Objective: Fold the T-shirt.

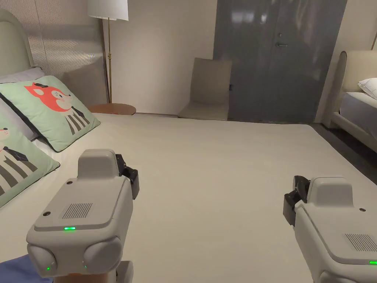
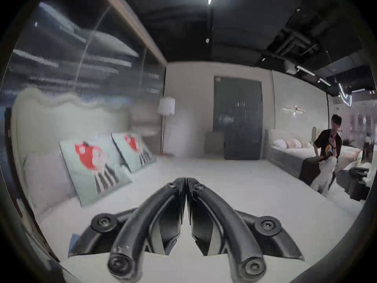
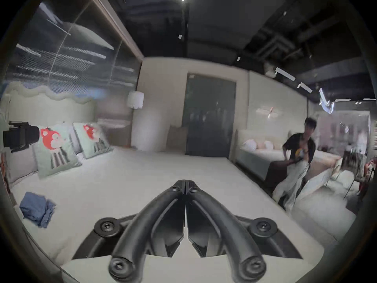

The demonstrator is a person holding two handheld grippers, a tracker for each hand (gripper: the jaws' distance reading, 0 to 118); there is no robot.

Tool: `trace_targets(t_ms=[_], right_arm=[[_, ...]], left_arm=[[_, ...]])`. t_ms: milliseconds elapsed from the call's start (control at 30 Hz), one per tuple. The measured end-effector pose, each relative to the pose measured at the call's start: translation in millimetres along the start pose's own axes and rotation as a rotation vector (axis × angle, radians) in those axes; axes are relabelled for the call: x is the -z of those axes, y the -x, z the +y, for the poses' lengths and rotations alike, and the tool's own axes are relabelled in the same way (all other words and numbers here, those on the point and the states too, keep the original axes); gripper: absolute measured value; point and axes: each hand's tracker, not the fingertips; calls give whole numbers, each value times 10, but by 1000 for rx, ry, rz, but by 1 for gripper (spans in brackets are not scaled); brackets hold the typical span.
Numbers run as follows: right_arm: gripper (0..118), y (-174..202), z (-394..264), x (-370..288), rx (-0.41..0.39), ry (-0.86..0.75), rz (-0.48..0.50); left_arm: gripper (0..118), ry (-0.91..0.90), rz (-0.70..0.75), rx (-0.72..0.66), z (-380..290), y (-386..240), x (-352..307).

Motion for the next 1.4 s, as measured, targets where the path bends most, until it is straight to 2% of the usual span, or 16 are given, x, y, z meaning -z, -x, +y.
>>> trace_targets(t_ms=[133, 200, 1100, 1167, 1233, 1267, 1300, 1333, 1367, 1400], right_arm=[[0, -50, 245, -15, -12, -137, -64], [0, -56, 273, -14, -15, -171, -83], [0, -31, 206, -51, -45, -147, -68], [0, -34, 202, -53, -43, -148, -62], [3, -25, 198, -52, -55, -161, -72], [12, -30, 201, -59, -54, -161, -71], [44, -42, 206, -53, -46, -160, -65], [74, -55, 217, -34, -38, -146, -57], [96, -59, 219, -18, -30, -134, -59], [110, -62, 214, -21, -27, -136, -58]], left_arm=[[1, -138, 9, 67, 111, -118, -62], [1, -138, 1, 65, 89, -128, -71], [1, -147, -21, 66, 57, -150, -86], [5, -150, -18, 63, 48, -151, -86], [54, -137, -23, 60, 53, -146, -89], [73, -127, -28, 55, 51, -141, -83], [87, -128, -31, 53, 44, -139, -84], [90, -135, -32, 54, 33, -140, -91], [91, -140, -26, 58, 28, -142, -98], [92, -142, -20, 65, 27, -144, -100]])
